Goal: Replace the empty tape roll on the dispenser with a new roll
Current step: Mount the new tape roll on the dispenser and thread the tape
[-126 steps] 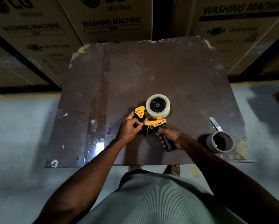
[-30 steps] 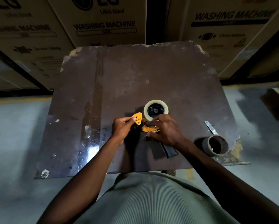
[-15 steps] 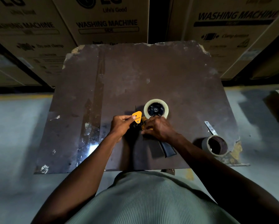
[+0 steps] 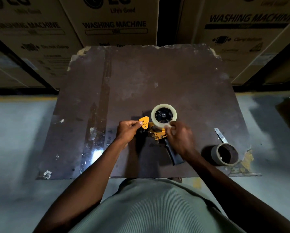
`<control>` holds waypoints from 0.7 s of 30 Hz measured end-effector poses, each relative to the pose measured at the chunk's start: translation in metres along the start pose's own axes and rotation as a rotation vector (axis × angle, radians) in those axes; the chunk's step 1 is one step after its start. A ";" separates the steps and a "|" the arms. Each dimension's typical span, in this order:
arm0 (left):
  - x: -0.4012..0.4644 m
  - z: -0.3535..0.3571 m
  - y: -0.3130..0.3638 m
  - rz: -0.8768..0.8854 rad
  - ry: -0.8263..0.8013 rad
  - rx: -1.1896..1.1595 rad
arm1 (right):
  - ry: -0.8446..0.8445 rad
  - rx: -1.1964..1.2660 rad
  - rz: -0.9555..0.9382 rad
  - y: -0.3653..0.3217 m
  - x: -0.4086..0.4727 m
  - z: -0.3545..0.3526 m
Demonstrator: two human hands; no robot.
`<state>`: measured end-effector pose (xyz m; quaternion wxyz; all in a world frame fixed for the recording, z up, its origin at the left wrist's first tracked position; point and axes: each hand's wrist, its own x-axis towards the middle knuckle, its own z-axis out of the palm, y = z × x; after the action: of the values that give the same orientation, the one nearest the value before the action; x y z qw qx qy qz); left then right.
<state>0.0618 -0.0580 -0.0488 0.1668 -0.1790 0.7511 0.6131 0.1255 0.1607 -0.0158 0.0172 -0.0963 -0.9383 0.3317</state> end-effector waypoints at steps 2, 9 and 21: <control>0.000 0.000 -0.001 0.003 -0.001 -0.006 | -0.140 -0.040 0.167 0.017 -0.005 -0.012; -0.004 0.001 0.004 -0.008 0.004 -0.011 | -0.808 0.421 0.583 0.035 0.003 -0.017; -0.016 0.008 0.007 -0.065 0.077 -0.134 | -0.757 0.704 0.663 0.026 -0.007 0.018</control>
<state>0.0730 -0.0482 -0.0362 0.1452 -0.2376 0.7080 0.6490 0.1346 0.1676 -0.0459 -0.3904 -0.2472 -0.6336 0.6206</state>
